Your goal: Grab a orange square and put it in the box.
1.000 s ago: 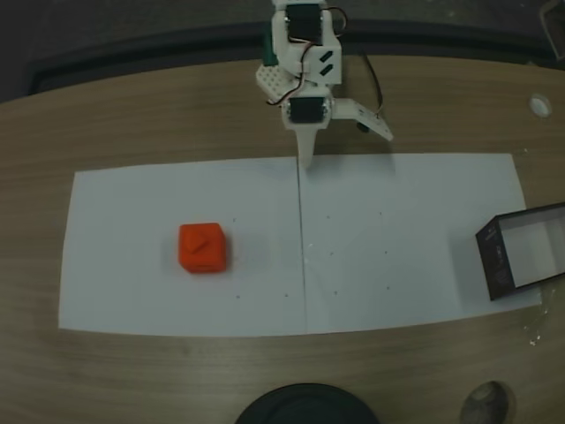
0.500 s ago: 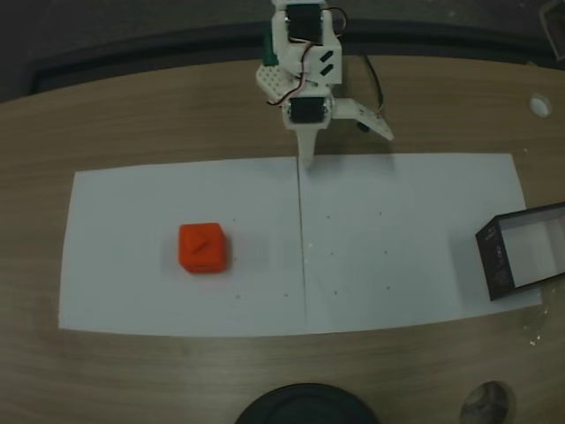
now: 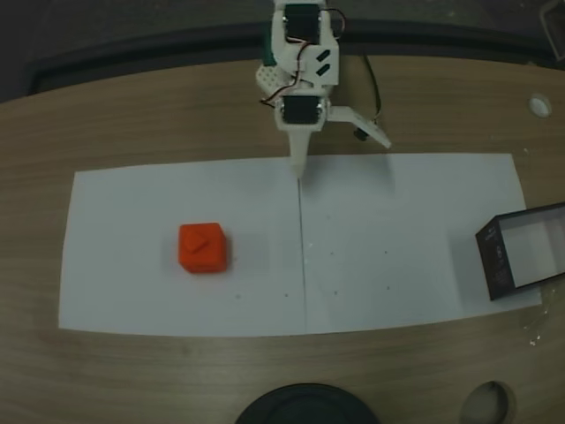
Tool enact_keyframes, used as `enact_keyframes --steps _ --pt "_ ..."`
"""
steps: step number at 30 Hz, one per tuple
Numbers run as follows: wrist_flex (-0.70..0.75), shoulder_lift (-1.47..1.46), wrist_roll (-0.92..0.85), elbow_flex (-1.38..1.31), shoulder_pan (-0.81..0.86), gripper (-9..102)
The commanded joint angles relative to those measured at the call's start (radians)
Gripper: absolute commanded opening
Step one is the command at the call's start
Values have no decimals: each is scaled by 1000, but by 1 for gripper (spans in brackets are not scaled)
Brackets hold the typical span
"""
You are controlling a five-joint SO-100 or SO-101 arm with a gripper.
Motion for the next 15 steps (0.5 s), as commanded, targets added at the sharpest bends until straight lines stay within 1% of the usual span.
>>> enact_keyframes --steps 1,3,4,8,11,15 --pt "-156 20 -54 -78 127 15" --pt "-219 12 -35 -100 166 22" --pt "-225 9 -20 -118 178 24" --pt "-169 -38 17 -196 189 30" --pt "-135 -189 14 -273 133 33" --pt "-127 -517 20 -448 107 37"
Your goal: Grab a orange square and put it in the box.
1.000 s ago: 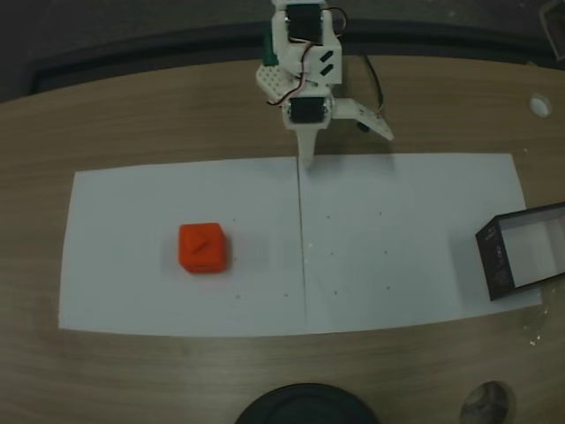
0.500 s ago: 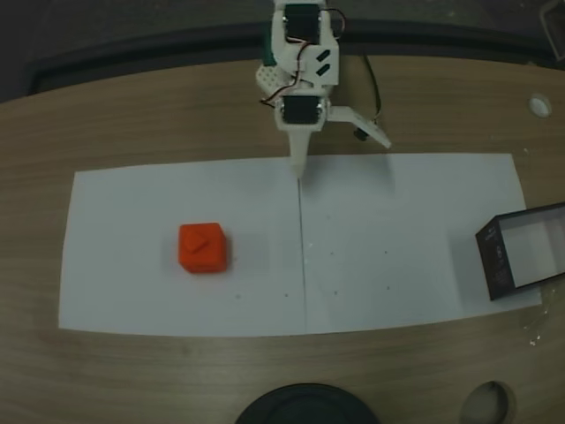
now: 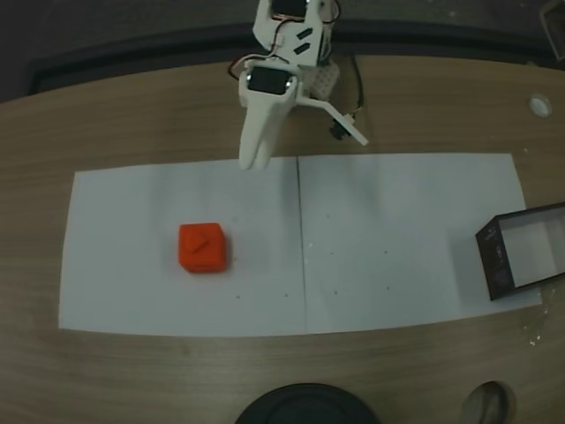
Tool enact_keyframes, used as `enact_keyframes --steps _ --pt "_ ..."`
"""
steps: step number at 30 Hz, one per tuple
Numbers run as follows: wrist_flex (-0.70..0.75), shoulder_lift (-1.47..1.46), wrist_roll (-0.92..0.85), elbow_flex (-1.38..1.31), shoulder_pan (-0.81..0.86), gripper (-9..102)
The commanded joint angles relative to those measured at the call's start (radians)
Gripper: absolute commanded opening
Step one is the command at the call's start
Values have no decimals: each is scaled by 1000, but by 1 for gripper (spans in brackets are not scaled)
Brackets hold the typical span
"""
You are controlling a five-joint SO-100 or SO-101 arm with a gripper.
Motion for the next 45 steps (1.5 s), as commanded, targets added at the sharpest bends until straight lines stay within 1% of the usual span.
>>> enact_keyframes --steps 1,5,7,10,14,17,29,31,34,36,41,43,45 --pt "2 -304 12 -227 0 37" --pt "5 -692 17 -457 40 37" --pt "18 -871 52 -571 74 37" --pt "100 -1108 75 -746 115 36" --pt "219 -1342 78 -939 143 36" --pt "244 -1448 75 -1023 156 36" --pt "236 -1652 72 -1144 161 36" --pt "236 -1671 72 -1155 161 32" --pt "236 -1695 77 -1172 163 20" --pt "236 -1706 74 -1184 161 14" --pt "236 -1697 71 -1212 149 11" --pt "253 -1692 71 -1259 121 11" --pt "302 -1664 71 -1325 72 11"
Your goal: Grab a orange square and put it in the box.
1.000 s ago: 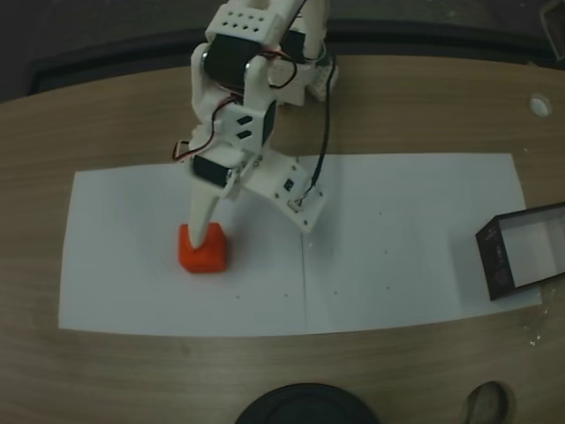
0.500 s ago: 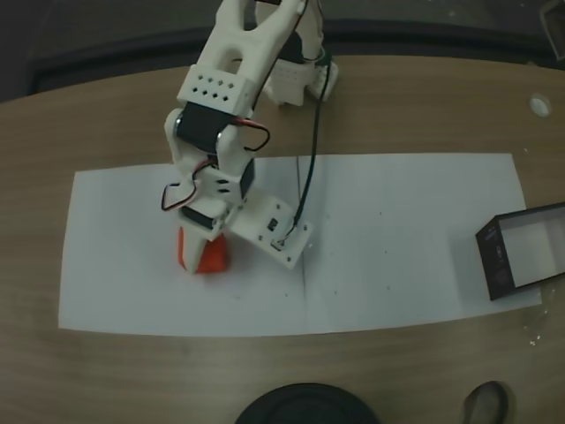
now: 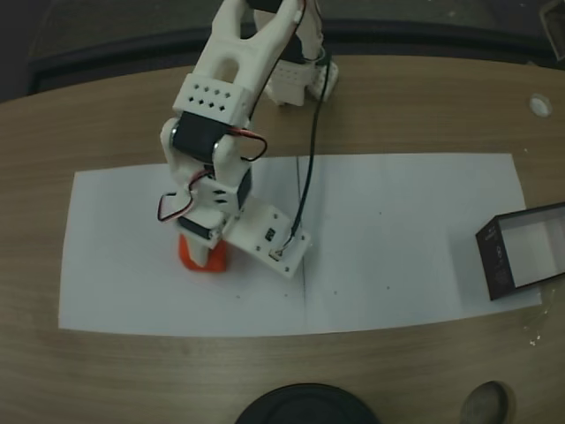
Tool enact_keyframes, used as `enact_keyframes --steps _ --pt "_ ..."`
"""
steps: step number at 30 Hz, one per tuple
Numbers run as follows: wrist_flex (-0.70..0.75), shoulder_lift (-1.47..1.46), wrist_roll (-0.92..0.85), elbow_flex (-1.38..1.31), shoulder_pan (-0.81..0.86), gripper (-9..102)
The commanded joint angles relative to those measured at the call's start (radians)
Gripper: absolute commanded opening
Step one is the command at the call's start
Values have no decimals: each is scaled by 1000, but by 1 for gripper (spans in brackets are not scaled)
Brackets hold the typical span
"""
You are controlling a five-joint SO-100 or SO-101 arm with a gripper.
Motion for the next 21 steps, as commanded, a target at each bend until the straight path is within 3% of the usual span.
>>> enact_keyframes --steps 1,5,10,15,21 --pt "55 81 0 -181 -81 11" --pt "198 199 5 -377 -281 11" --pt "341 288 -41 -594 -647 11" --pt "350 302 -179 -621 -937 11" --pt "285 247 -183 -623 -1075 11"
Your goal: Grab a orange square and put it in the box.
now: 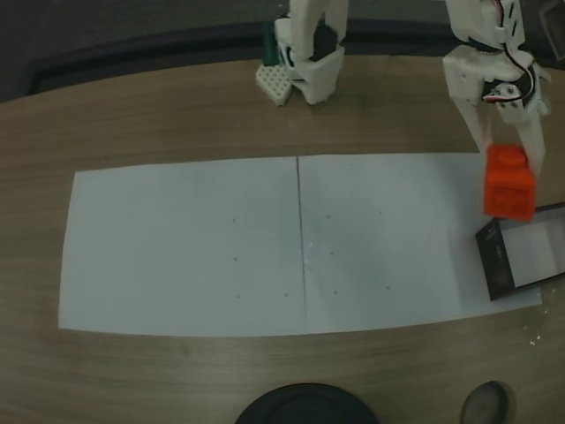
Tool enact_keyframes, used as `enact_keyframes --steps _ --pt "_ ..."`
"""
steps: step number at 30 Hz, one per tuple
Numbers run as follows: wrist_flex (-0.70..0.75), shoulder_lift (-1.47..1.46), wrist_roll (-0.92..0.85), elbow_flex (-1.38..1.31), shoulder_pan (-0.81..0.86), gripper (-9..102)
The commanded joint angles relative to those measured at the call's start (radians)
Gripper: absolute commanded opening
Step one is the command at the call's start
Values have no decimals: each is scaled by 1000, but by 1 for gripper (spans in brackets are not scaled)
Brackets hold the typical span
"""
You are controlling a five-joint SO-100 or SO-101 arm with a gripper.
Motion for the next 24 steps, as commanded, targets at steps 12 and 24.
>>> enact_keyframes --steps 12,24 --pt "-319 -298 86 -100 -58 11" --pt "-318 -354 95 -137 -230 11"
